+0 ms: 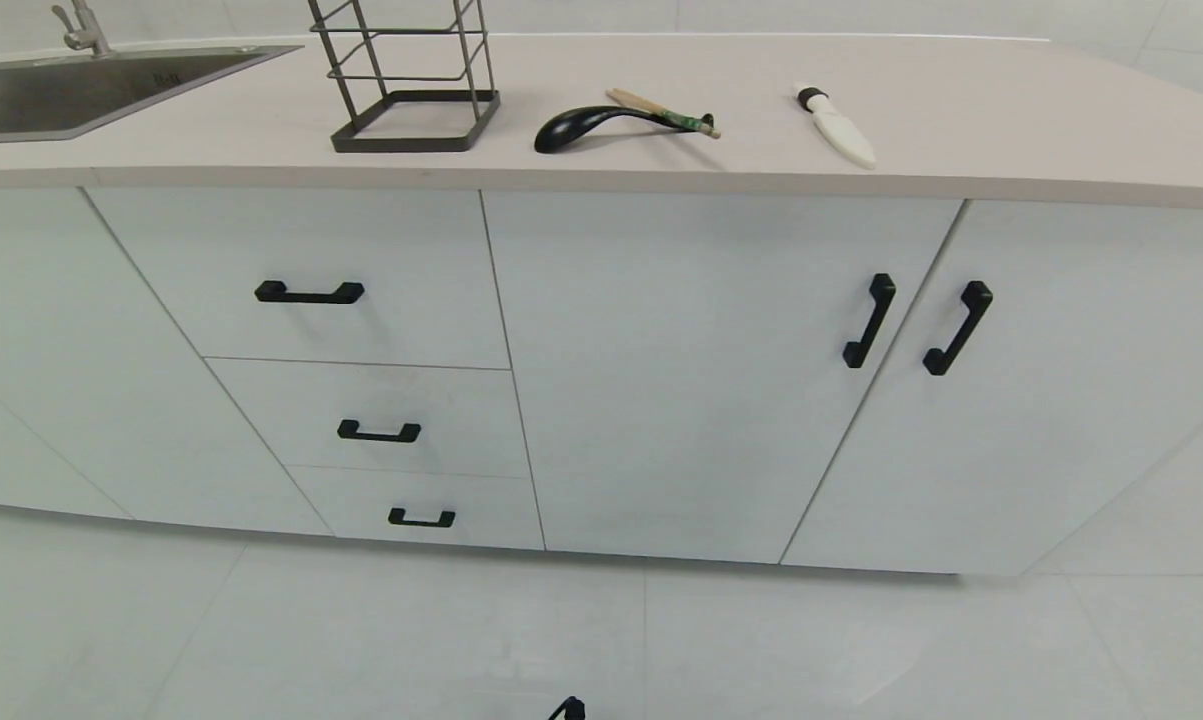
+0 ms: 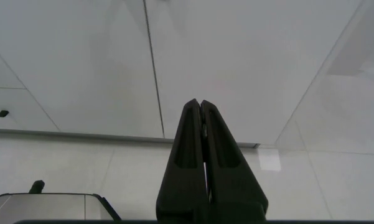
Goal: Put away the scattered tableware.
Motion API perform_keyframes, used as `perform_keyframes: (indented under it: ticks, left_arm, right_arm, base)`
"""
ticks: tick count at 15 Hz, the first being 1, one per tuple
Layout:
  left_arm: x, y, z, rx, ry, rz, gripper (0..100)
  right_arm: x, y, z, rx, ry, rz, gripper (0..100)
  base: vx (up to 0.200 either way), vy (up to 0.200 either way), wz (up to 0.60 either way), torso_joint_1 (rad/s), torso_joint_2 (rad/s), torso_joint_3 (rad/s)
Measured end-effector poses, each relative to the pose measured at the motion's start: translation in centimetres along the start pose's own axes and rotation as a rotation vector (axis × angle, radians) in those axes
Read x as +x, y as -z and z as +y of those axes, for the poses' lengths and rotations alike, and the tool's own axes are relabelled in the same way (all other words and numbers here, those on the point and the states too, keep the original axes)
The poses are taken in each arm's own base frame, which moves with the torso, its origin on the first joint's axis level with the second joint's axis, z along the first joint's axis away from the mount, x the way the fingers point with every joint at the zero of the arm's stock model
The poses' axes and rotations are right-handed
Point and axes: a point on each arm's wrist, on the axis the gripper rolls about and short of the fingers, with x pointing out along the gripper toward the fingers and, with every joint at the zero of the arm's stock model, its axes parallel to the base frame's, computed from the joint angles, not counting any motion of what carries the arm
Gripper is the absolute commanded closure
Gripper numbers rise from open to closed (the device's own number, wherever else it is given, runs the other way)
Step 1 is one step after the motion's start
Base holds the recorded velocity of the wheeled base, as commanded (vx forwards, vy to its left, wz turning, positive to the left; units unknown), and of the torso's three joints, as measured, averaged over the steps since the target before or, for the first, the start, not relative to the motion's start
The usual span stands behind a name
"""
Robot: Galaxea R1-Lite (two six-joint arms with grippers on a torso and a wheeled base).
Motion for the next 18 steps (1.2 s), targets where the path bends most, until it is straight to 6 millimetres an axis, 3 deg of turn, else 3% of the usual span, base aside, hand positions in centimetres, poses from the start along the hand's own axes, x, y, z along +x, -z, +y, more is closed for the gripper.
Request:
perform_keyframes:
  ticks: [4,10,12,18]
  left_arm:
    - [0.00,0.00,0.00,-0.001,-0.001,0.000,0]
    - [0.00,-0.01,0.00,-0.003,-0.002,-0.001,0]
    - [0.00,-0.02,0.01,-0.003,-0.002,-0.002,0]
    - [0.00,0.01,0.00,-0.003,0.000,0.001,0]
  right_arm:
    - [0.00,0.00,0.00,0.000,-0.002,0.001,100]
    - [0.00,-0.01,0.00,-0.001,0.000,0.000,100]
    - [0.00,-0.01,0.00,0.000,-0.001,0.000,100]
    - [0.00,-0.02,0.00,0.000,-0.001,-0.001,100]
  base:
    - [0.000,0.000,0.00,0.000,0.00,0.000]
    - [0.000,0.000,0.60,0.001,0.00,0.003]
    - [0.000,0.000,0.00,0.000,0.00,0.000]
    - [0.167,0.200,0.00,-0.001,0.00,0.003]
